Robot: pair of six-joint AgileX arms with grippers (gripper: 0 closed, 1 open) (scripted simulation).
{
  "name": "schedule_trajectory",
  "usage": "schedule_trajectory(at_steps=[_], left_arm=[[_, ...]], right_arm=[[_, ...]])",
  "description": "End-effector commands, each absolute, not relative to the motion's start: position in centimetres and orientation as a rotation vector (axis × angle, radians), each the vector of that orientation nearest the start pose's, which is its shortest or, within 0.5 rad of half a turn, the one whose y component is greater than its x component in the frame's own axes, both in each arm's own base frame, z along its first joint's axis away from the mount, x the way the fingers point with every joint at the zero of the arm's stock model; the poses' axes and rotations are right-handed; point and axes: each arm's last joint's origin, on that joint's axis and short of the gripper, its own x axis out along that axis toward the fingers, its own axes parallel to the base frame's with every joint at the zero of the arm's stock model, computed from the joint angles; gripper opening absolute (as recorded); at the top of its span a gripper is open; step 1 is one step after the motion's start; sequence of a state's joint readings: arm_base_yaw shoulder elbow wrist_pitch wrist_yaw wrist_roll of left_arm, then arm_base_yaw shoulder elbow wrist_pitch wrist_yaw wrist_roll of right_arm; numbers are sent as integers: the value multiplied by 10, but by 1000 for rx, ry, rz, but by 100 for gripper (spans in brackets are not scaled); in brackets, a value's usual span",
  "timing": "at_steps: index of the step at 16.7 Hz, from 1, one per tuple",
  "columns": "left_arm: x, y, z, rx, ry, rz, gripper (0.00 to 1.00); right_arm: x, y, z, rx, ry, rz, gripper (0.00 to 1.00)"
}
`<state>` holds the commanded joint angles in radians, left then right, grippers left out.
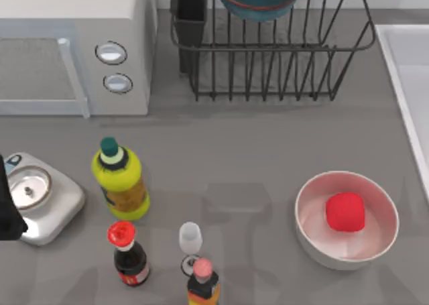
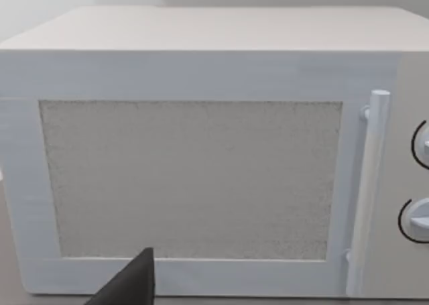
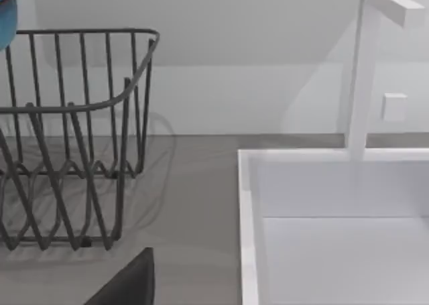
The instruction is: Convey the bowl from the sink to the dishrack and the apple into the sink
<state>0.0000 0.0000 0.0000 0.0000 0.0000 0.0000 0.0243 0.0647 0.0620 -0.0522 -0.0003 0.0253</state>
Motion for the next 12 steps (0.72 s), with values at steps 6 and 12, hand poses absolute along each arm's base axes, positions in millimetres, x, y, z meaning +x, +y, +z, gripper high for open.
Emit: schedule_trajectory(at_steps=[6,12], left_arm=[[106,-1,160,0,0,0,100],[106,-1,160,0,0,0,100]], right_arm=[[129,19,218,122,423,117,100],[199,65,242,147,984,135,100]])
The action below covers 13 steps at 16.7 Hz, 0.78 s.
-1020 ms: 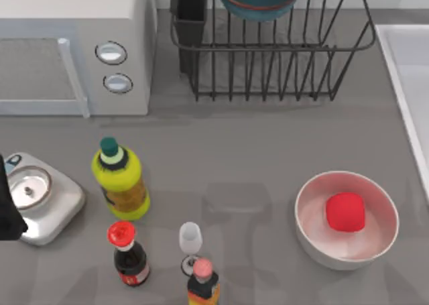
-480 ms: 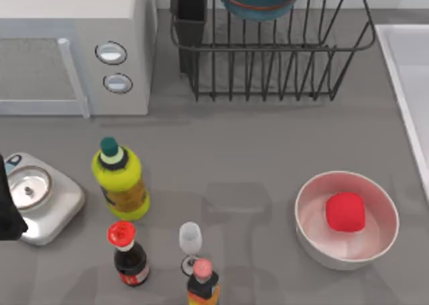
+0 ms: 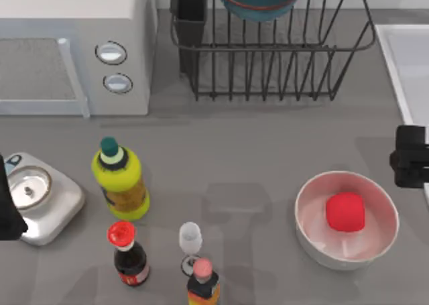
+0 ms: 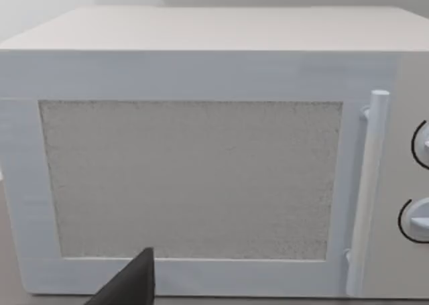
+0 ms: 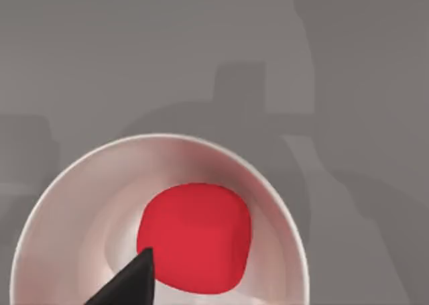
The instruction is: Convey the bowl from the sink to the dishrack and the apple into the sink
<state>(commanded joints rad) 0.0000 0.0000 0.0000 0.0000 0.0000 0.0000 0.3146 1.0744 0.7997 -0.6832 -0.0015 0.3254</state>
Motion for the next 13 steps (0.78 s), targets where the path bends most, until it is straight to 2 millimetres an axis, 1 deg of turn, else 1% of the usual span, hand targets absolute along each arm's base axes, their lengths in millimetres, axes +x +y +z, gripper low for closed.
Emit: schedule_trajectory(at_steps=[3,6,9,11,13], left_arm=[[106,-1,160,0,0,0,100],[106,-1,160,0,0,0,100],[106,-1,160,0,0,0,100],[106,-1,160,0,0,0,100],[106,-1,160,0,0,0,100]], right_arm=[[235,98,233,111,1242,96,100],[261,128,216,60,1434,44,100],[274,148,204,20,1543,4,100],[277,153,200,8,1570,-7,100],[277,153,200,8,1571,-8,100]])
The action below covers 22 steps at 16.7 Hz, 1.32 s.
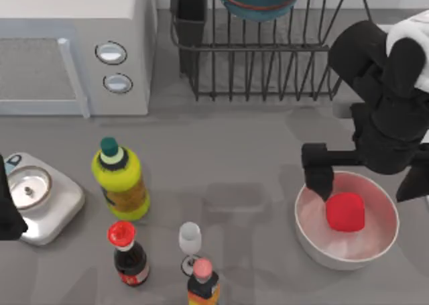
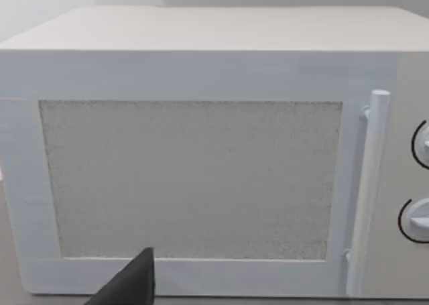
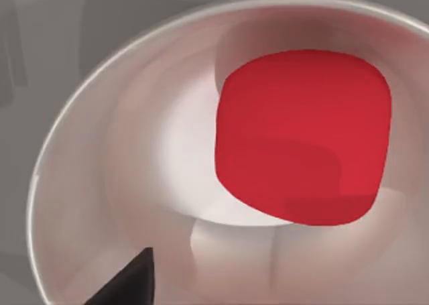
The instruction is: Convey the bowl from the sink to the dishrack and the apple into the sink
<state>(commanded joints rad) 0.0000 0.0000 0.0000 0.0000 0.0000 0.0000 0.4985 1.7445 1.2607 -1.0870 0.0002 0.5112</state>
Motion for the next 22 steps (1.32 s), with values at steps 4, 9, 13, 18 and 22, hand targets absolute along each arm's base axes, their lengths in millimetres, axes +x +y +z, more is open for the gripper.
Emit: schedule_trajectory(at_steps=[4,9,13,18,22], left_arm=[[106,-1,160,0,0,0,100],[106,-1,160,0,0,0,100],[106,-1,160,0,0,0,100],[106,-1,160,0,0,0,100],[106,-1,160,0,0,0,100]], right_arm=[[277,152,193,8,1580,-15,100],[282,156,145,15,1556,-1,100],[279,155,103,14,1555,-1,100],[277,153,94,8,1571,-8,100],[277,153,94,8,1571,-8,70]])
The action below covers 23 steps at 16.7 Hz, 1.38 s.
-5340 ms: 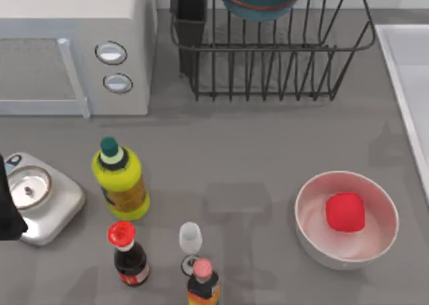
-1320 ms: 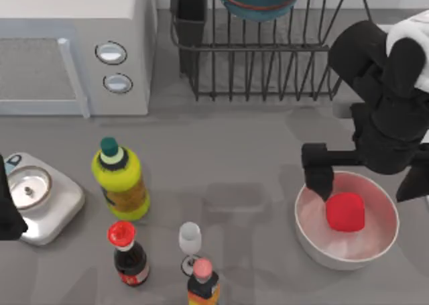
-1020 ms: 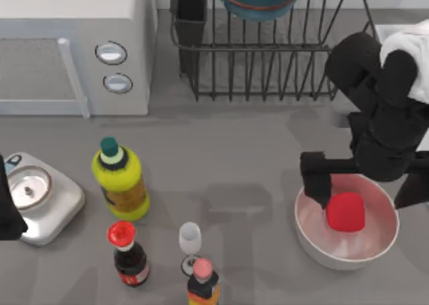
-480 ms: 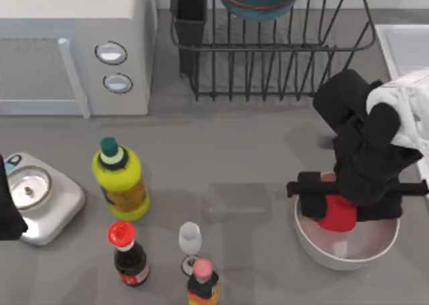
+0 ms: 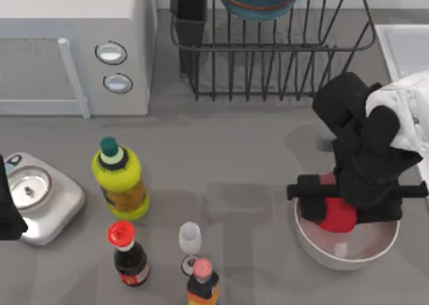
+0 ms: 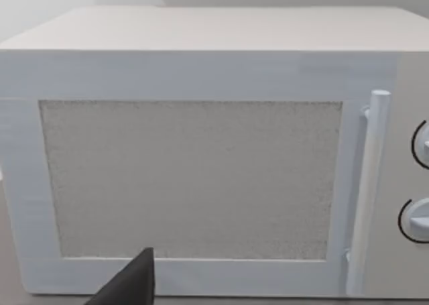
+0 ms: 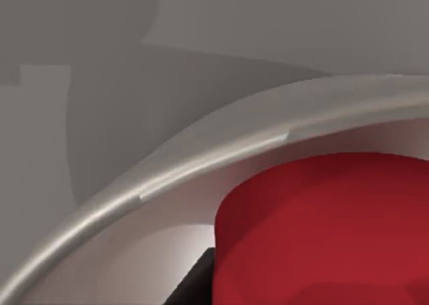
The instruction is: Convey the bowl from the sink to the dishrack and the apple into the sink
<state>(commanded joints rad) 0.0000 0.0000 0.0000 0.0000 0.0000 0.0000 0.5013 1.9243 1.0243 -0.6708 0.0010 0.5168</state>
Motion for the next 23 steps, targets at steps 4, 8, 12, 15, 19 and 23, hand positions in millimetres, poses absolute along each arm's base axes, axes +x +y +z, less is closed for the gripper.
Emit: schedule_trajectory(at_steps=[4,8,12,15,19,23], left_arm=[[106,-1,160,0,0,0,100],[106,-1,160,0,0,0,100],[106,-1,160,0,0,0,100],[106,-1,160,0,0,0,100],[106,-1,160,0,0,0,100],[106,-1,160,0,0,0,100]], right_arm=[[277,153,94,8,1571,-8,40],[277,153,94,8,1571,-8,10],[277,153,94,8,1571,-8,0],[277,153,94,8,1571,-8,0],[271,158,130,16,1514,39,0],[275,162,158,17,1509,44,0]])
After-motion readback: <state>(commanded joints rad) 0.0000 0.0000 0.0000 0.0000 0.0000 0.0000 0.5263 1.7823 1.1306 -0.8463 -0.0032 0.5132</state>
